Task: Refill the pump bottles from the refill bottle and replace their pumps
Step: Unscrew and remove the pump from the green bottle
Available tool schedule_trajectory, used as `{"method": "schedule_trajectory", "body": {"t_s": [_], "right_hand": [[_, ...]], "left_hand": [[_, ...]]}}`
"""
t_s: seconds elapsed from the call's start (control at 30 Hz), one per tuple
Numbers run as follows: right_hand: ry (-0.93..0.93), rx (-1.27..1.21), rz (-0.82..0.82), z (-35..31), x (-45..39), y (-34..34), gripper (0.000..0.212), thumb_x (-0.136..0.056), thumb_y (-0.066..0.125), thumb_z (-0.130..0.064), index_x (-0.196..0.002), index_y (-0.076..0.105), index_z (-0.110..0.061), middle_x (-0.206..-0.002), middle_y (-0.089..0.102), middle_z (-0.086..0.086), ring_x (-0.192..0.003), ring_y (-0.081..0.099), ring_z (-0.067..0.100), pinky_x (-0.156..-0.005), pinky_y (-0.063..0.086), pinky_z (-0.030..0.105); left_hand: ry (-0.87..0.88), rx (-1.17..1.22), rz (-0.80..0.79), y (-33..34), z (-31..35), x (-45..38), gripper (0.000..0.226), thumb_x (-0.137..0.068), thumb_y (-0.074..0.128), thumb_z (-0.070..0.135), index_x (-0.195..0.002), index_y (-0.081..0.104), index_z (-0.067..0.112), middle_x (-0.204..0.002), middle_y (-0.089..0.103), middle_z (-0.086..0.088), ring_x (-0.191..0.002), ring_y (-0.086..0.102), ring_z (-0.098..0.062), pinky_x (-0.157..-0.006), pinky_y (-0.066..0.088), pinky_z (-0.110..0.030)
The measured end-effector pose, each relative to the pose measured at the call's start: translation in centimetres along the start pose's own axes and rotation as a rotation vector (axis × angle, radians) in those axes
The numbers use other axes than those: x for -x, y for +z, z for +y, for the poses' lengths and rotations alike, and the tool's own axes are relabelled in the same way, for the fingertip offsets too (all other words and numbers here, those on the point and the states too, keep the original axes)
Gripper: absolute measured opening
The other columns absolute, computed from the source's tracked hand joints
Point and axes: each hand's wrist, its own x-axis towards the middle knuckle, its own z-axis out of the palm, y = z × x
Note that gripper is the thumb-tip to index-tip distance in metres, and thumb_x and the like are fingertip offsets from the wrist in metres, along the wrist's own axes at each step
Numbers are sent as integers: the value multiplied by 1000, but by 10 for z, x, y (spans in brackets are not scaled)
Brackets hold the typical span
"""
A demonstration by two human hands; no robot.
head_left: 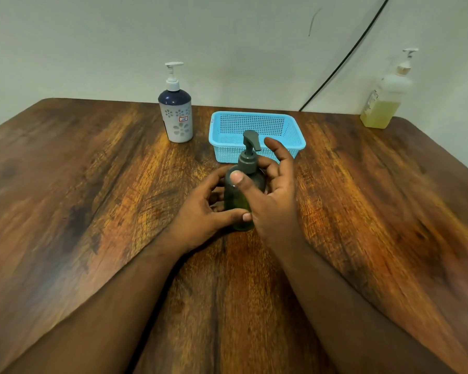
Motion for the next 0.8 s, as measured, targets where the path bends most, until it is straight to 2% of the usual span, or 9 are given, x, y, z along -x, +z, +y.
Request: {"method": "schedule_trajectory", "body": {"t_s": [0.13,0.2,0.27,0.33,0.4,0.47,0.57,0.67,0.8], "right_hand": [[-42,-21,8,0,-1,-1,51,-84,68,-7,-122,51,-37,-117,66,1,-110,65,15,-84,55,27],[-46,-50,-3,-2,-2,-3,49,-86,66,-9,-120,53,-42,-120,66,-1,-115,63,16,-86,55,30],[-64,-61,-9,-4,-4,-4,47,-86,65,-13,-124,53,-38,-123,65,-1,-117,62,16,-88,55,31],[-101,-67,-2,-7,-6,-6,44,-87,65,-16,-127,54,-32,-123,66,1,-116,62,17,-87,54,29],[-141,-105,14,-14,-9,-6,40,-87,65,-18,-123,58,-33,-119,68,0,-114,63,17,-87,53,29],[-196,-164,70,-24,-12,-9,33,-86,67,-17,-117,63,-28,-112,72,-3,-110,65,16,-87,53,28],[-291,-283,184,-40,-18,-19,34,-81,72,-13,-114,63,-16,-100,74,-4,-95,68,12,-77,53,25],[-288,-352,274,-49,-20,-30,46,-77,75,-14,-117,56,-5,-96,74,0,-87,66,19,-68,52,28],[-210,-415,331,-52,-14,-35,35,-82,66,-4,-115,53,-10,-93,72,2,-82,65,21,-64,52,29]], "left_hand": [[-6,19,-1,-1,-2,-1,72,-71,83,18,-130,49,43,-128,60,17,-114,61,-2,-83,52,-14],[-11,20,-7,-1,-1,-1,72,-70,82,23,-129,49,45,-128,59,19,-114,60,2,-82,52,-12],[-7,12,-11,-1,-1,-1,70,-70,82,23,-127,49,46,-122,61,25,-113,60,4,-82,51,-11],[-11,13,-14,0,-4,-2,71,-71,85,20,-130,51,40,-124,62,20,-114,61,-1,-84,52,-14],[-26,30,-19,-1,-8,-2,75,-71,86,17,-136,51,32,-130,61,10,-117,61,-9,-89,55,-22],[-38,45,-25,-1,-10,-3,77,-71,85,17,-138,50,29,-133,60,6,-119,61,-10,-90,54,-24],[-52,60,-17,-1,-10,-3,75,-70,86,16,-131,52,42,-131,61,11,-119,60,-5,-90,53,-22],[-59,47,-13,0,-9,-3,77,-69,87,18,-133,51,41,-133,60,14,-120,60,-5,-91,53,-21],[-64,40,-6,0,-9,-2,77,-70,87,17,-132,51,45,-133,60,13,-120,59,-3,-90,52,-19]]}}
